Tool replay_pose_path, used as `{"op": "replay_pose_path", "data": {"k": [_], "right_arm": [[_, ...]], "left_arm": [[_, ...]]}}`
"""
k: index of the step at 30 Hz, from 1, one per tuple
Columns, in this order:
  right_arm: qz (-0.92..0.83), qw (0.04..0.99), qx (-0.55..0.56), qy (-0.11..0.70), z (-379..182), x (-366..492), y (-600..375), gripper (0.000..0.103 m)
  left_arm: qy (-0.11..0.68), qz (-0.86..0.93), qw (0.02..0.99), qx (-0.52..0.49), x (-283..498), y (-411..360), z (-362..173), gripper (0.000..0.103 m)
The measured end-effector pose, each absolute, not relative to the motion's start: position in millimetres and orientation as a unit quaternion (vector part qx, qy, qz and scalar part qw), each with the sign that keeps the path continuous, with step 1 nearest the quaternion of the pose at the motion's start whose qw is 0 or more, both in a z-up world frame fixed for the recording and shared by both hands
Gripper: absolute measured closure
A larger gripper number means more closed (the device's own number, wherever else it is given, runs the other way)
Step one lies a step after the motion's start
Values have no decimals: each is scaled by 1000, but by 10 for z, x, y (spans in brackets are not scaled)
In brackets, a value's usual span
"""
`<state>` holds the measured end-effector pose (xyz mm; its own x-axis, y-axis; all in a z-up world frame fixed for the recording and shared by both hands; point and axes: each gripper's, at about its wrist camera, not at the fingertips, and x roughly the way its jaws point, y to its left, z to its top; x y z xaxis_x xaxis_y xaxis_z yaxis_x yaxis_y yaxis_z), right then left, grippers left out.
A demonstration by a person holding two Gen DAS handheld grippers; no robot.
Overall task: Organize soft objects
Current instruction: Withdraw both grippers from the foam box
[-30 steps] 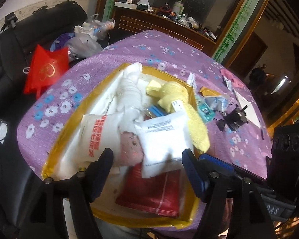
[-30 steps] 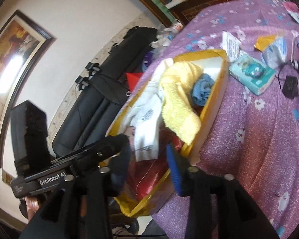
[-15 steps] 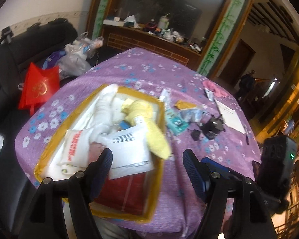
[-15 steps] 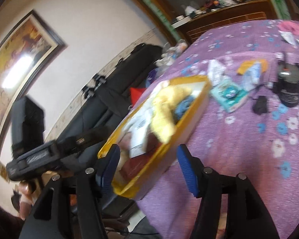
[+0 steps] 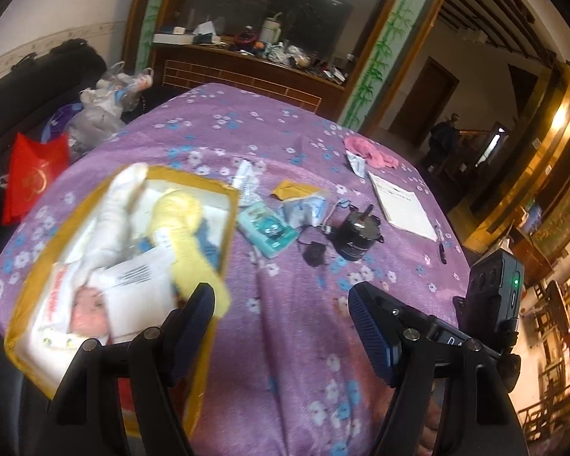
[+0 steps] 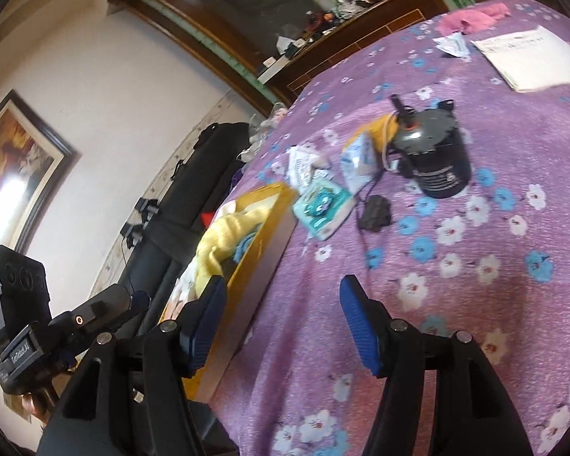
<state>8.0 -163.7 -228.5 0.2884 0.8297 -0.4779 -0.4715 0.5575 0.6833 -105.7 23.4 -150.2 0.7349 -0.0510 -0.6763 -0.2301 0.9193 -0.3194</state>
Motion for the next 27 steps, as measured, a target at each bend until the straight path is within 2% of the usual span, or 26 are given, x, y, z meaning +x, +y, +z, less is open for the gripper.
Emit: {"op": "replay_pose_path", "data": {"k": [11,27], "right_arm": [[400,777,226,430,-2362,243,-1763,42],[389,777,230,438,-2374,417,-1759,42]], "left_arm": [[378,25,907,-182,-656,19,-1561,27],[414,31,890,-191,-310,100,-1786,27]]}}
